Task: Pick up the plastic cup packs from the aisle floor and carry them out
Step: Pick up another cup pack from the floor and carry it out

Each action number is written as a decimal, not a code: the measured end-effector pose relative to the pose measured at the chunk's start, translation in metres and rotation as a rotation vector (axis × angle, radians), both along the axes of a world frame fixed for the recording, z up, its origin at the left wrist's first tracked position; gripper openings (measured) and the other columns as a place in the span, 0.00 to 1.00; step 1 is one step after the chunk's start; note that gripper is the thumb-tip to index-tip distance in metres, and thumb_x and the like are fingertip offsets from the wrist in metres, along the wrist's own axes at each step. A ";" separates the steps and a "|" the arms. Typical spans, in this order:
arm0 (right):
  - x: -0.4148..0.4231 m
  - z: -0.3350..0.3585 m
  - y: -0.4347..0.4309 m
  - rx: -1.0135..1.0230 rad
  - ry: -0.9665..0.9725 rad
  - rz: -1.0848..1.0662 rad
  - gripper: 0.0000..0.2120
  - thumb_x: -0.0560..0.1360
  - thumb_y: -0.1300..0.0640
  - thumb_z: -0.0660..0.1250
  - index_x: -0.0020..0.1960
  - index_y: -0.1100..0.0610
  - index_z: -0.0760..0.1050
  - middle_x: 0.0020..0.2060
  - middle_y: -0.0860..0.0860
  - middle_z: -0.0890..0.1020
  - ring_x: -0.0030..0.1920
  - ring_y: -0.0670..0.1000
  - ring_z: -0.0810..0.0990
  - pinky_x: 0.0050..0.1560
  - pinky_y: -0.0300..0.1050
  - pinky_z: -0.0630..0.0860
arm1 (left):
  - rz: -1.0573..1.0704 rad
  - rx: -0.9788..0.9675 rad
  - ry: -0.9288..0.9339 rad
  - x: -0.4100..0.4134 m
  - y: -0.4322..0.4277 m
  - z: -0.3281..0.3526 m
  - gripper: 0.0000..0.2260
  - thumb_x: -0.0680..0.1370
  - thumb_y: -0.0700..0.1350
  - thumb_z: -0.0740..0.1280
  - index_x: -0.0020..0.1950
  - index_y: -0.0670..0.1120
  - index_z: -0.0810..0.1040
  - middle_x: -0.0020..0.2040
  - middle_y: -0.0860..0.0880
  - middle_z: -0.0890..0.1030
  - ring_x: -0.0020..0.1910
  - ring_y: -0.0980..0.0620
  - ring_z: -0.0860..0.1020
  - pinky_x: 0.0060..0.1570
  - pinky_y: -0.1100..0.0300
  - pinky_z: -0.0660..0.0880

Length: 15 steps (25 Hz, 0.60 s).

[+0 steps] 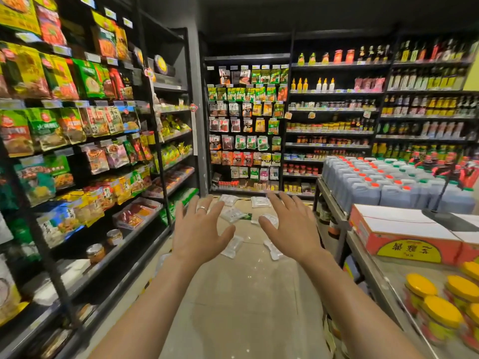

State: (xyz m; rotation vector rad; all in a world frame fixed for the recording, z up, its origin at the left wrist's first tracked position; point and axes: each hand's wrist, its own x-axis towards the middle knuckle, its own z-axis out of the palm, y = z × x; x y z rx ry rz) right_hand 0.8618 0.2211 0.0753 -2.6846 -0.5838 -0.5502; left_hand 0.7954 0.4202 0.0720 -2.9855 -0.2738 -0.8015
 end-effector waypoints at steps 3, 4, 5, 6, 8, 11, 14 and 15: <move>0.040 -0.007 0.053 -0.013 0.031 0.020 0.30 0.80 0.36 0.52 0.79 0.43 0.50 0.79 0.48 0.53 0.78 0.56 0.49 0.76 0.59 0.49 | 0.021 -0.003 0.024 0.036 0.054 -0.002 0.31 0.77 0.68 0.55 0.78 0.58 0.59 0.79 0.52 0.59 0.79 0.45 0.52 0.75 0.40 0.48; 0.052 -0.010 0.070 -0.021 0.043 0.032 0.30 0.80 0.37 0.52 0.79 0.43 0.50 0.79 0.49 0.53 0.78 0.56 0.49 0.76 0.59 0.50 | 0.034 -0.011 0.041 0.046 0.071 -0.003 0.31 0.77 0.68 0.54 0.77 0.58 0.59 0.79 0.51 0.59 0.79 0.45 0.52 0.75 0.39 0.48; 0.065 -0.014 0.087 -0.030 0.048 0.046 0.30 0.80 0.37 0.52 0.79 0.44 0.51 0.79 0.49 0.54 0.78 0.57 0.50 0.76 0.60 0.51 | 0.048 -0.017 0.055 0.056 0.087 -0.006 0.31 0.77 0.68 0.54 0.77 0.58 0.59 0.79 0.51 0.58 0.79 0.44 0.52 0.75 0.39 0.48; 0.077 -0.018 0.103 -0.037 0.049 0.062 0.30 0.80 0.37 0.52 0.79 0.44 0.51 0.79 0.50 0.55 0.78 0.57 0.51 0.75 0.60 0.52 | 0.064 -0.014 0.064 0.064 0.102 -0.009 0.30 0.77 0.68 0.54 0.77 0.58 0.59 0.80 0.51 0.58 0.79 0.44 0.52 0.75 0.39 0.48; 0.101 -0.026 0.133 -0.051 0.045 0.093 0.30 0.80 0.37 0.52 0.79 0.44 0.52 0.79 0.50 0.56 0.78 0.58 0.52 0.75 0.59 0.54 | 0.093 0.004 0.069 0.080 0.132 -0.016 0.30 0.77 0.68 0.54 0.77 0.57 0.59 0.79 0.51 0.58 0.78 0.44 0.53 0.75 0.40 0.49; 0.141 -0.037 0.173 -0.052 0.043 0.134 0.30 0.80 0.36 0.52 0.79 0.44 0.52 0.78 0.50 0.56 0.78 0.58 0.52 0.75 0.59 0.54 | 0.123 0.003 0.056 0.107 0.174 -0.029 0.31 0.77 0.68 0.53 0.77 0.56 0.60 0.79 0.50 0.61 0.78 0.44 0.55 0.74 0.39 0.51; 0.193 -0.050 0.217 -0.050 0.062 0.187 0.30 0.80 0.36 0.52 0.79 0.44 0.52 0.79 0.50 0.56 0.78 0.57 0.52 0.75 0.59 0.53 | 0.169 -0.002 0.081 0.149 0.213 -0.040 0.32 0.76 0.68 0.51 0.78 0.57 0.60 0.78 0.50 0.61 0.78 0.44 0.55 0.74 0.39 0.50; 0.212 -0.054 0.230 -0.049 0.066 0.205 0.30 0.80 0.36 0.52 0.79 0.44 0.52 0.79 0.50 0.56 0.78 0.57 0.52 0.75 0.59 0.53 | 0.182 -0.006 0.093 0.167 0.225 -0.044 0.31 0.76 0.68 0.51 0.78 0.57 0.60 0.78 0.50 0.61 0.78 0.44 0.55 0.74 0.39 0.50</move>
